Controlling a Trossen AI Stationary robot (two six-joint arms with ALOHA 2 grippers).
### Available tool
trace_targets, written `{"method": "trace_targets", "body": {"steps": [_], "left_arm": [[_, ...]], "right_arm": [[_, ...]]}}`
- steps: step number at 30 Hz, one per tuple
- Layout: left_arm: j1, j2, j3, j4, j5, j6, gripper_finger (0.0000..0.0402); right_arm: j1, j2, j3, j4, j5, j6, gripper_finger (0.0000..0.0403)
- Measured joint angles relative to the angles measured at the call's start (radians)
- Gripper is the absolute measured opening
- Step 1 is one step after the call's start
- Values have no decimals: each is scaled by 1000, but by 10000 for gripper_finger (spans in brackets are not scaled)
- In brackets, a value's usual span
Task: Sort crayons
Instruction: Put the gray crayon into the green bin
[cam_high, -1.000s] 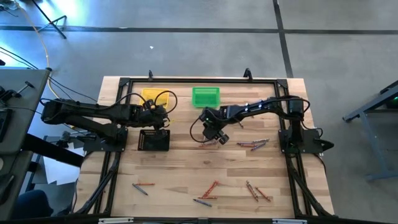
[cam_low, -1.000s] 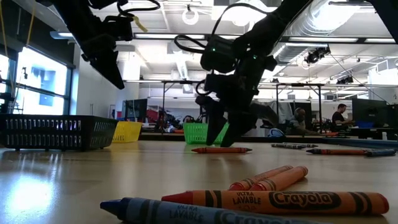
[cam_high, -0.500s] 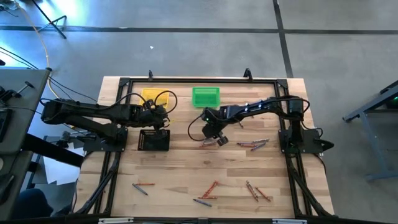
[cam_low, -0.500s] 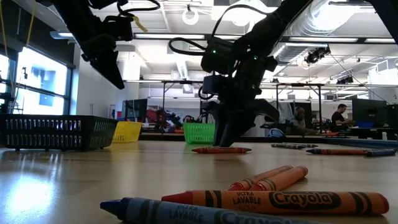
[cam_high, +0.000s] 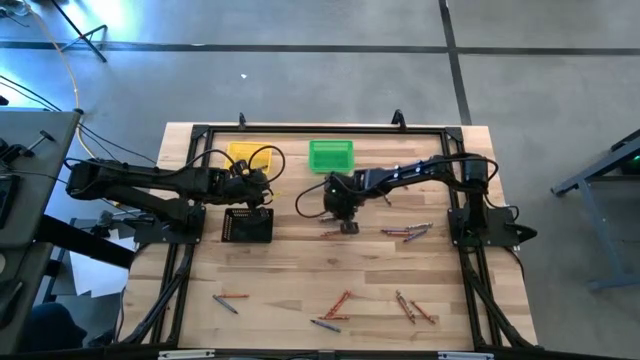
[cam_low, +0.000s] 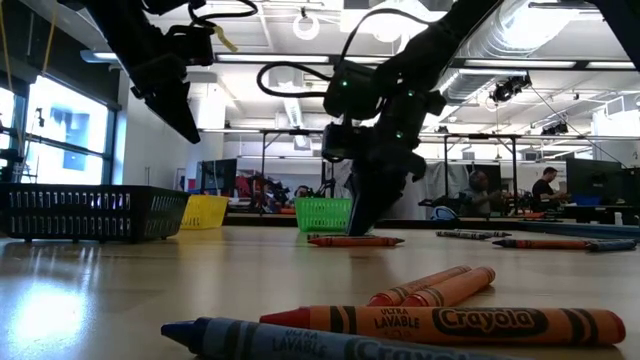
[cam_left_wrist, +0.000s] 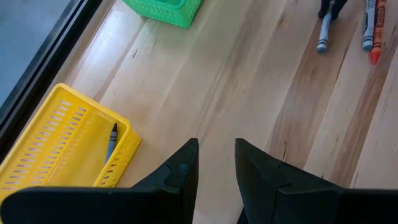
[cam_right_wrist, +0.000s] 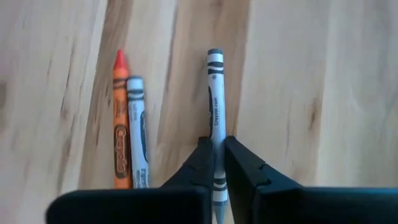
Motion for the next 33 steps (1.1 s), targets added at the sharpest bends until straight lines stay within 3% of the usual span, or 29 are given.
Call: {"method": "trace_targets", "body": {"steps": [5,18,29,33], "left_arm": [[0,0,0,0,0,-1,90],[0,0,0,-1,1,-2,90],[0,0,0,-1,2,-27,90],[0,-1,0,-1,4,-27,90]], "right_arm": [[-17,1,0,3,-19,90,5],[-42,-54,-3,42,-15,92,3],[-153,-164,-2,201,165,90,3],[-228,-160,-2,276,173,91,3]]}}
